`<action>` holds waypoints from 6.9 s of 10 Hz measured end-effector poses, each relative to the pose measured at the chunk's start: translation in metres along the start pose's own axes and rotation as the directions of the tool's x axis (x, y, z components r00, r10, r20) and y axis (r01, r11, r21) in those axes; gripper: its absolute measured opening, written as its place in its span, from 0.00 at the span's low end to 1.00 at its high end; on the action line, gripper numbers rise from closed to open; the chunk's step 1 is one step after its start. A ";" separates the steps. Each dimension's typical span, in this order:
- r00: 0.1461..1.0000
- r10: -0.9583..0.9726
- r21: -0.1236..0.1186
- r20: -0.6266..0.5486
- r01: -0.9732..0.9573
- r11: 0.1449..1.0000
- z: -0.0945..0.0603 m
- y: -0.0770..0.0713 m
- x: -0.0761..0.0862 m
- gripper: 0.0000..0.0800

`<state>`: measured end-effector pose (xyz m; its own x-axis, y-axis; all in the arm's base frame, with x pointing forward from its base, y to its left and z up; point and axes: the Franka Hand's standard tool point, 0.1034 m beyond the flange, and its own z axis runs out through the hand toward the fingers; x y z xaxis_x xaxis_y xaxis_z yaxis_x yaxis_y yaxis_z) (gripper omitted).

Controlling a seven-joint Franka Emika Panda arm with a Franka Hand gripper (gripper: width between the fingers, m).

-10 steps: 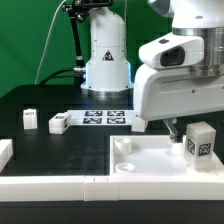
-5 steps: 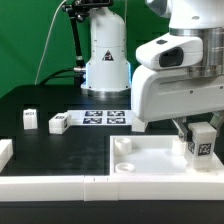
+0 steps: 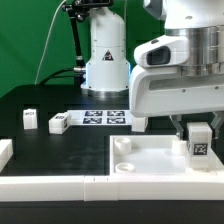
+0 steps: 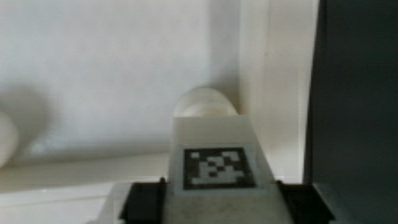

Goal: Assemble one leg

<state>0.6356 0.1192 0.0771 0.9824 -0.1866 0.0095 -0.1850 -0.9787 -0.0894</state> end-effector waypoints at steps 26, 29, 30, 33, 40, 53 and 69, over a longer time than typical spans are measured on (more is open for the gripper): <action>0.870 -0.492 -0.063 0.010 0.492 0.868 -0.001 -0.001 0.004 0.65; 0.876 -0.483 -0.063 0.009 0.482 0.874 -0.001 -0.001 0.004 0.36; 0.877 -0.480 -0.063 0.009 0.479 0.875 -0.001 -0.001 0.004 0.36; 0.926 -0.377 -0.055 -0.004 0.376 0.925 0.000 -0.001 0.004 0.36; 0.827 0.560 0.013 -0.053 -0.561 0.828 0.001 0.000 -0.001 0.36; 0.978 0.209 -0.008 -0.027 -0.209 0.978 -0.001 -0.004 -0.001 0.81; 0.956 -0.291 -0.032 -0.037 0.290 0.957 0.000 0.000 0.000 0.36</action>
Offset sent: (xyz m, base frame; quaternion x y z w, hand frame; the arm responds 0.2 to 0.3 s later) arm -0.0054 -0.0005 -0.0003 0.0105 0.0124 0.3500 0.9366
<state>0.6354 0.1193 0.0773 0.9921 0.1032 0.0717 0.1070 -0.9929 -0.0513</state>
